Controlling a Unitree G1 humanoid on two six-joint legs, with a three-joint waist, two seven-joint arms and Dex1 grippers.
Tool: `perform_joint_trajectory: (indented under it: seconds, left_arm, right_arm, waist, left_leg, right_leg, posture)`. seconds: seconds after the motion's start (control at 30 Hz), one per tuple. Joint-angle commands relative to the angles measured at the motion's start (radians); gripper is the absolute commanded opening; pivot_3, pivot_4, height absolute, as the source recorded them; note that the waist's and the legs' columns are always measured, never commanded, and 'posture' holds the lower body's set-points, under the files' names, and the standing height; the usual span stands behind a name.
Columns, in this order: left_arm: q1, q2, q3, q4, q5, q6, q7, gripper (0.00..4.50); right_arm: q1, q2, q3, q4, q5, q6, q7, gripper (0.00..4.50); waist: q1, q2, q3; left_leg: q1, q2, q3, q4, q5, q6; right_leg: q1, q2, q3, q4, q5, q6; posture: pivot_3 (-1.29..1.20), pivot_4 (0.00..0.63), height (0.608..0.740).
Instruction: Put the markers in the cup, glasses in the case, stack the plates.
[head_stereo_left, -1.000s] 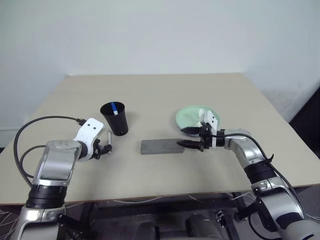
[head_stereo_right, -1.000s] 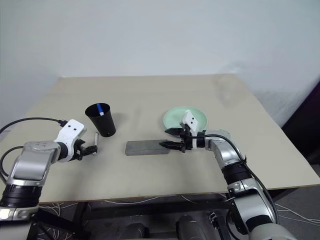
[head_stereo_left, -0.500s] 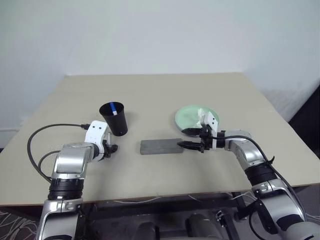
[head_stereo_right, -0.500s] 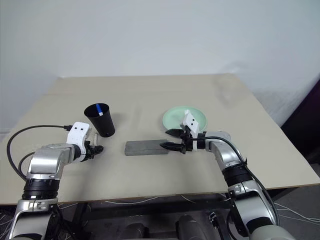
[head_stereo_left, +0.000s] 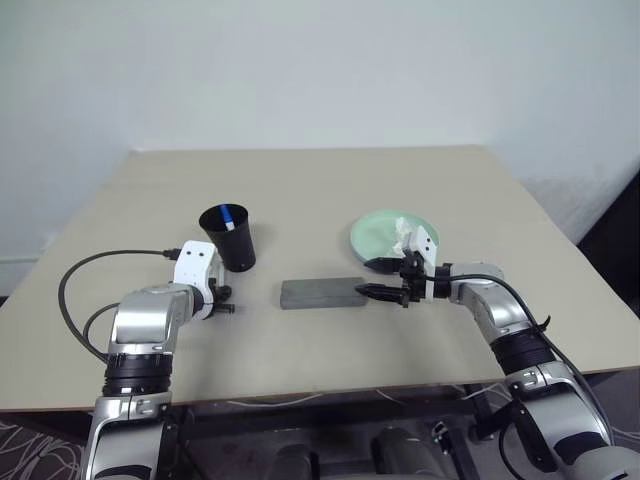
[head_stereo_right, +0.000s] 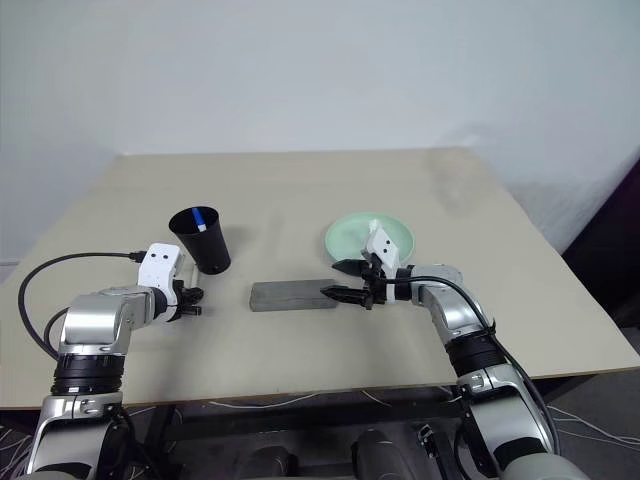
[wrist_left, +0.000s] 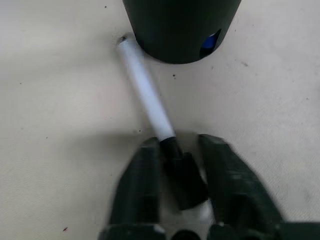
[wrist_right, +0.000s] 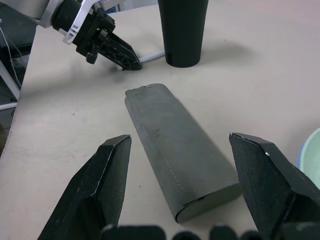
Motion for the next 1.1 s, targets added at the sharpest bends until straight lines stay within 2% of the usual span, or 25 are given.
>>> perform_joint_trajectory:
  seconds: [0.03, 0.5, 0.7, 0.97, 1.1]
  left_arm:
    - [-0.021, 0.004, 0.015, 0.004, -0.004, 0.006, 0.029, 0.10]
    - [-0.022, -0.004, 0.036, 0.024, 0.003, 0.001, 0.125, 0.10]
    - [-0.039, -0.003, 0.066, 0.051, 0.005, -0.025, 0.166, 0.10]
    - [-0.044, 0.001, 0.086, 0.062, 0.010, -0.109, 0.216, 0.10]
    - [-0.039, 0.009, 0.099, 0.055, 0.021, -0.229, 0.245, 0.10]
  right_arm:
    - [-0.026, -0.006, -0.021, -0.031, 0.007, -0.017, 0.000, 3.40]
    - [-0.029, -0.001, -0.020, -0.025, 0.002, -0.019, -0.005, 3.40]
    - [-0.030, -0.001, -0.020, -0.025, 0.002, -0.019, -0.005, 3.40]
    - [-0.026, -0.001, -0.022, -0.029, 0.002, -0.018, -0.008, 3.40]
    - [-0.025, -0.002, -0.022, -0.030, 0.003, -0.017, -0.009, 3.40]
  waist:
    - [0.000, 0.000, 0.000]
    - [-0.002, 0.001, 0.000]
    - [-0.020, 0.000, 0.000]
    - [-0.020, 0.000, 0.000]
    - [-0.018, 0.000, 0.000]
  left_leg:
    - [0.000, 0.000, 0.000, 0.000, 0.000, 0.000]
    - [0.002, 0.000, 0.000, -0.001, 0.000, 0.000]
    - [0.004, 0.000, -0.001, -0.004, 0.001, -0.001]
    - [0.000, 0.000, -0.001, -0.006, 0.001, -0.001]
    - [-0.002, -0.001, -0.001, -0.006, 0.000, -0.002]
  right_leg:
    - [0.000, 0.000, 0.000, 0.000, 0.000, 0.000]
    - [0.000, 0.001, 0.000, 0.000, 0.000, 0.000]
    - [0.000, 0.001, 0.000, 0.000, 0.000, 0.000]
    - [-0.003, 0.000, 0.000, -0.001, 0.000, 0.000]
    - [-0.004, -0.001, 0.000, -0.003, 0.000, 0.000]
  posture:
    - [0.00, 0.000, 0.740]
    - [0.00, 0.000, 0.740]
    - [0.00, 0.000, 0.740]
    - [0.00, 0.000, 0.740]
    - [0.00, 0.000, 0.740]
